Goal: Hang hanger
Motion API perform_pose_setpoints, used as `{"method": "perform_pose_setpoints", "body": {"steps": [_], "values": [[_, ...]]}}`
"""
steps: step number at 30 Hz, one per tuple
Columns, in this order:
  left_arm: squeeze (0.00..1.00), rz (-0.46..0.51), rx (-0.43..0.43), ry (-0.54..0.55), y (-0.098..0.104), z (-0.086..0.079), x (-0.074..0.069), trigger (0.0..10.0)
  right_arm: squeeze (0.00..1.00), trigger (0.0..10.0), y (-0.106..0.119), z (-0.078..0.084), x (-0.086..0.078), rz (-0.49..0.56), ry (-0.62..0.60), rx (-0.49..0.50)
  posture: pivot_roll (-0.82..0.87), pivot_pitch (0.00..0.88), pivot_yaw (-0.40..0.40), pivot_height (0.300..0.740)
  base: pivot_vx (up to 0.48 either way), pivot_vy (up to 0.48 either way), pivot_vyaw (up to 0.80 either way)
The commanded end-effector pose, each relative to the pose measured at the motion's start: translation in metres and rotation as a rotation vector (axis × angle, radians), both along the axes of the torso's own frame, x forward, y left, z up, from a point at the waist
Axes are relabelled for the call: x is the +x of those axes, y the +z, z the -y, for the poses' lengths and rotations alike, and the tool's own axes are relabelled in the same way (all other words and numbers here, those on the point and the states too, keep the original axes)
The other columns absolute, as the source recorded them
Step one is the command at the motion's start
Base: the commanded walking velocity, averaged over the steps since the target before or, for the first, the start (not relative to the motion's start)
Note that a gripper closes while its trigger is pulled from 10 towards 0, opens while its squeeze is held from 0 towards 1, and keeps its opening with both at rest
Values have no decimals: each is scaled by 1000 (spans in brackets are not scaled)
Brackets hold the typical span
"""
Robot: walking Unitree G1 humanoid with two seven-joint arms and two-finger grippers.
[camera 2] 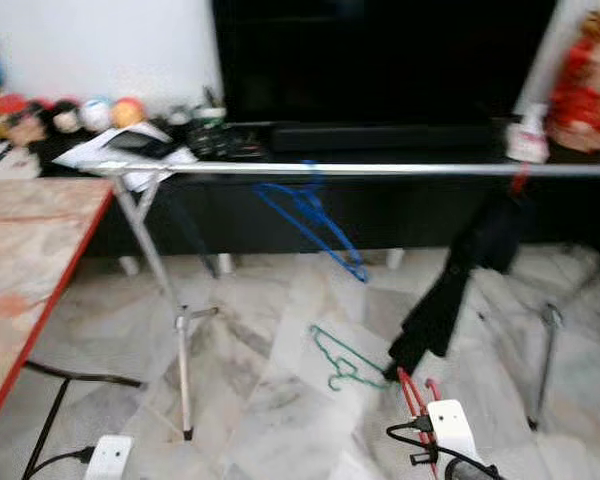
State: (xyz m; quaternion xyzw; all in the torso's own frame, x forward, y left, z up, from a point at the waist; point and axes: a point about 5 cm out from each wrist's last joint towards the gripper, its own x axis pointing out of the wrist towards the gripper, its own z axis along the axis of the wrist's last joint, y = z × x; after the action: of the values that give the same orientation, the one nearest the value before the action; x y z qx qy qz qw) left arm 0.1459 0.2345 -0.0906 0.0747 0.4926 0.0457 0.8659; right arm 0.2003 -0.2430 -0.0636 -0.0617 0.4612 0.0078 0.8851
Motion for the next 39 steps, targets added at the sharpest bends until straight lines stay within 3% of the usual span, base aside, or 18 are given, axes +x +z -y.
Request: {"method": "perform_pose_setpoints", "body": {"steps": [1,11,16,39], "values": [[0,12,-7,-27,1,7,7,10000,0,10000,-1,12,-10,-18,-26,-22,-42,24,-45,740,285,0,0],[0,12,-13,-31,1,9,7,10000,0,10000,-3,13,-13,-27,-77,-26,-37,14,-46,740,280,0,0],[0,11,-14,-33,0,9,7,10000,0,10000,-3,13,-13,-28,-72,-26,-37,9,-46,740,283,0,-785],[0,-2,-25,-53,-2,17,5,10000,0,10000,-3,11,-12,-3,-78,4,-38,0,-42,740,280,0,0]]}}
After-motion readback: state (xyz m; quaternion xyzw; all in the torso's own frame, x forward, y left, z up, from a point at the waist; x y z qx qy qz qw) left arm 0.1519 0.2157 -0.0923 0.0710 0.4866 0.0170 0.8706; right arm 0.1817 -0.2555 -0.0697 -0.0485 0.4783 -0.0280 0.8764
